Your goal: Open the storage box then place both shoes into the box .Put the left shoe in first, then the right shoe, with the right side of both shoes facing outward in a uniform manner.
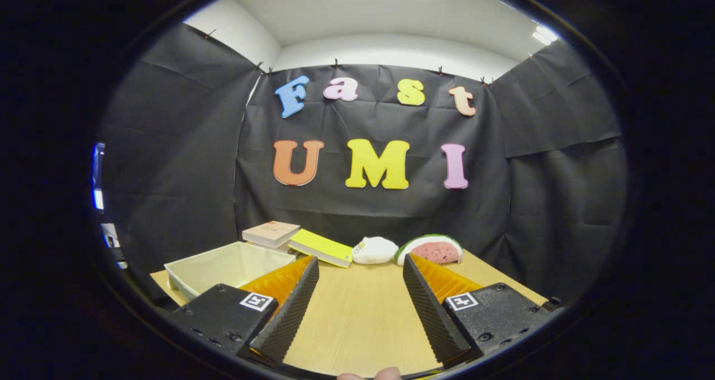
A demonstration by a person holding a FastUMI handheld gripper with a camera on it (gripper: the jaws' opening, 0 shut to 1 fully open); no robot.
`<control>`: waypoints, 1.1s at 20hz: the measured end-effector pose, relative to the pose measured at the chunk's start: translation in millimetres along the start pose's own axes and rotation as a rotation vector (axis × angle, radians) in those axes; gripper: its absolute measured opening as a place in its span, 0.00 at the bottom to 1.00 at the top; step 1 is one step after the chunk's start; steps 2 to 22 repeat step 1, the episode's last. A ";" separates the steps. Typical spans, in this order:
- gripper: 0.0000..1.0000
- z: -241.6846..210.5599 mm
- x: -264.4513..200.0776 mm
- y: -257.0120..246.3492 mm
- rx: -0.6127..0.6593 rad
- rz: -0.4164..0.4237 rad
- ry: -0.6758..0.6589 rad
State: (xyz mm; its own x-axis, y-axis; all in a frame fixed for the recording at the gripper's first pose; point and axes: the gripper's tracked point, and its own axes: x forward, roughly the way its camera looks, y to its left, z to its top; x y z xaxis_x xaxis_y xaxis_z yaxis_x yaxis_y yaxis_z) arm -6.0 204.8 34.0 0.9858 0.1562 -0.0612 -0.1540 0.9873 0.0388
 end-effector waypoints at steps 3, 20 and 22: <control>0.97 2.1 -1.1 0.8 0.003 0.002 -0.005; 0.97 2.1 -1.1 0.8 0.003 0.002 -0.005; 0.97 2.1 -1.1 0.8 0.003 0.002 -0.005</control>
